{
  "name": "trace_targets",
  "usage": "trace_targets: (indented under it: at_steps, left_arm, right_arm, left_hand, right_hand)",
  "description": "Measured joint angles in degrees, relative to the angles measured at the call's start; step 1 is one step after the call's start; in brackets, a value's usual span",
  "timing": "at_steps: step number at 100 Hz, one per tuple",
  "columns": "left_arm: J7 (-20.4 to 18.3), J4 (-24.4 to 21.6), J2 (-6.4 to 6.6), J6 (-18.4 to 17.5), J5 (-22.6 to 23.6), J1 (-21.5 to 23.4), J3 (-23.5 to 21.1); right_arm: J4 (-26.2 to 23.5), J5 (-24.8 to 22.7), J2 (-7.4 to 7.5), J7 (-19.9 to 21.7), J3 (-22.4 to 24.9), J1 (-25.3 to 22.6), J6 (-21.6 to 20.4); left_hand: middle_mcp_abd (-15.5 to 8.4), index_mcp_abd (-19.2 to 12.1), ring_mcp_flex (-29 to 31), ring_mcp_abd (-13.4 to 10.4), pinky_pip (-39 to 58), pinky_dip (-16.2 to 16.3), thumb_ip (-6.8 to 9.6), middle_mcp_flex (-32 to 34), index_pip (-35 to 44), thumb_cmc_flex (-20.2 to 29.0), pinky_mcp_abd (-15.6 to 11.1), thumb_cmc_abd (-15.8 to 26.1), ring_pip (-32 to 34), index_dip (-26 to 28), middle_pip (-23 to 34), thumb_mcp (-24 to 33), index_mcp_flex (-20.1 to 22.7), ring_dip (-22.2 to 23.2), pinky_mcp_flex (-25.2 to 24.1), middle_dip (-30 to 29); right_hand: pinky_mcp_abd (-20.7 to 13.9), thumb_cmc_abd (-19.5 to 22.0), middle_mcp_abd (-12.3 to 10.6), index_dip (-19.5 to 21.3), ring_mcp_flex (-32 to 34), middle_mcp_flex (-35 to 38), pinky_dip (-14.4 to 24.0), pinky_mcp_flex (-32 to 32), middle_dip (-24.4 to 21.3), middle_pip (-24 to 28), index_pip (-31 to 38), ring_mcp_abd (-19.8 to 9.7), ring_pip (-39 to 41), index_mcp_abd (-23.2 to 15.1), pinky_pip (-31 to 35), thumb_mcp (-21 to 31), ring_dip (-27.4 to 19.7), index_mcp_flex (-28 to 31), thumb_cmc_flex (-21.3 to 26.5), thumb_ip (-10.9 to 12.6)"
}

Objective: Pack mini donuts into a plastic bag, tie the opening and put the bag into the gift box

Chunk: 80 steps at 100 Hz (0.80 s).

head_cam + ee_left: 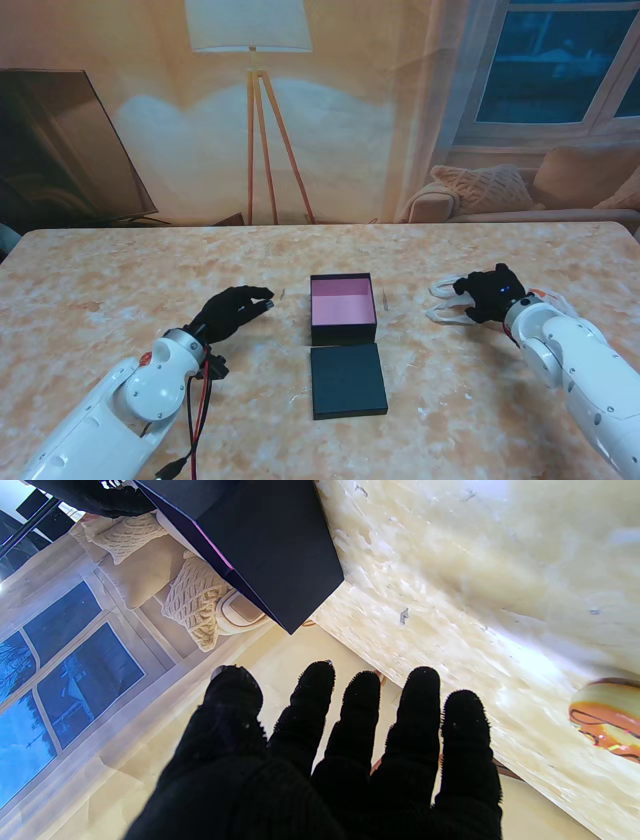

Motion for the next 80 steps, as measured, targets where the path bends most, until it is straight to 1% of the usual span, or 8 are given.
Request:
trace_targets:
  at_steps: [27, 31, 34, 39, 47, 55, 72, 80]
  left_arm:
    - [0.23, 0.54, -0.02, -0.35, 0.05, -0.14, 0.01]
    - [0.26, 0.61, -0.02, -0.38, 0.05, -0.16, 0.01]
    - [0.27, 0.65, -0.02, -0.40, 0.06, -0.18, 0.01]
    - [0.28, 0.70, -0.02, -0.42, 0.06, -0.19, 0.01]
    - [0.28, 0.76, -0.02, -0.46, 0.09, -0.23, 0.01]
    - [0.28, 0.80, -0.02, -0.48, 0.10, -0.24, 0.01]
    - [0.27, 0.80, -0.02, -0.46, 0.15, -0.25, 0.00]
    - [0.23, 0.80, -0.02, -0.44, 0.15, -0.27, 0.00]
  right_arm:
    - [1.08, 0.35, -0.01, 0.14, -1.73, 1.40, 1.52]
    - [1.30, 0.48, 0.02, 0.42, -2.18, 1.72, 1.63]
    - [1.50, 0.56, 0.05, 0.66, -2.62, 2.00, 1.78]
    - [1.86, 0.75, 0.06, 1.11, -3.36, 2.50, 2.12]
    - [2.52, 1.32, 0.06, 1.59, -4.33, 3.26, 2.48]
    - [3.17, 1.86, 0.05, 1.93, -5.10, 3.91, 2.69]
    - [4.01, 2.37, 0.04, 2.30, -6.09, 4.72, 3.02]
    - [4.03, 2.54, 0.03, 2.52, -6.11, 4.75, 3.17]
  left_hand:
    - [-0.01, -0.02, 0.00, 0.46, 0.00, 0.50, 0.00, 0.00, 0.00, 0.00, 0.21, 0.00, 0.00, 0.00, 0.00, 0.00, 0.00, 0.02, -0.01, 0.00]
    - [-0.02, -0.02, 0.00, 0.46, 0.00, 0.52, 0.00, 0.00, 0.00, 0.00, 0.29, 0.00, 0.00, 0.00, 0.00, 0.00, 0.00, 0.02, -0.01, 0.00]
    - [-0.02, -0.02, 0.00, 0.46, 0.00, 0.56, 0.00, 0.00, 0.00, 0.00, 0.41, 0.00, 0.00, 0.00, 0.00, 0.00, 0.00, 0.03, -0.01, 0.00]
    - [-0.02, -0.02, 0.00, 0.47, 0.00, 1.02, 0.00, 0.00, 0.00, 0.00, 0.69, 0.00, 0.00, 0.00, 0.00, 0.00, 0.00, 0.04, -0.02, 0.00]
    - [-0.02, -0.03, 0.00, 0.47, 0.00, 1.20, 0.00, 0.00, 0.01, 0.00, 0.79, 0.00, 0.00, 0.01, 0.00, 0.00, 0.00, 0.05, -0.03, 0.00]
    - [-0.04, -0.06, 0.00, 0.47, 0.00, 1.25, 0.00, 0.00, 0.01, 0.00, 1.07, 0.00, 0.00, 0.01, 0.00, 0.00, 0.00, 0.06, -0.16, 0.00]
    - [-0.04, -0.10, 0.00, 0.47, -0.01, 1.94, 0.00, 0.00, 0.02, 0.00, 1.48, 0.00, 0.00, 0.01, 0.00, 0.00, 0.00, 0.17, -0.41, 0.00]
    - [-0.04, -0.11, -0.01, 0.47, -0.01, 1.99, 0.00, 0.00, 0.04, 0.00, 1.51, 0.00, 0.00, 0.24, 0.00, 0.00, 0.00, 0.55, -0.42, 0.01]
  right_hand:
    - [-0.99, 0.01, 0.62, 1.28, 1.57, 0.04, -0.02, 1.72, 1.62, 2.04, 0.97, -0.75, 3.86, 0.88, 1.24, -0.16, 2.63, 2.54, 0.00, 0.00]
    - [-0.99, 0.01, 0.81, 2.96, 1.57, 0.71, -0.02, 1.73, 2.11, 2.04, 3.27, -0.75, 3.95, 0.23, 1.27, -0.18, 2.72, 3.75, 0.00, 0.00]
    - [-0.99, -0.52, 0.86, 4.34, 1.57, 1.10, -0.02, 1.74, 2.18, 2.11, 7.80, -0.75, 3.95, -1.77, 1.33, -0.26, 2.72, 4.84, 0.12, -2.63]
    - [-0.99, -2.15, 0.89, 5.01, 1.57, 1.17, 0.00, 1.74, 2.22, 2.49, 13.99, -0.75, 3.96, -3.63, 1.46, -0.32, 2.73, 4.87, 1.04, -5.39]
    - [-0.99, -4.39, 0.97, 6.41, 1.57, 1.18, 0.06, 1.74, 2.22, 2.45, 21.41, -0.75, 3.97, -7.06, 1.75, -0.48, 2.73, 4.83, 1.70, -7.58]
    - [-0.99, -4.92, 0.97, 8.05, 1.57, 1.27, 0.06, 1.74, 2.22, 2.38, 25.78, -0.75, 3.97, -8.49, 1.76, -0.58, 2.72, 4.81, 1.71, -7.61]
    - [-0.99, -4.92, 0.97, 8.56, 1.58, 1.82, 0.07, 1.74, 2.24, 2.58, 27.22, -0.75, 3.97, -8.52, 1.77, -0.58, 2.73, 4.78, 1.71, -7.62]
    - [-0.99, -4.92, 0.97, 13.28, 1.59, 1.89, 0.07, 1.77, 2.27, 2.14, 31.43, -0.75, 3.97, -9.98, 1.77, -0.58, 2.73, 4.83, 2.28, -7.64]
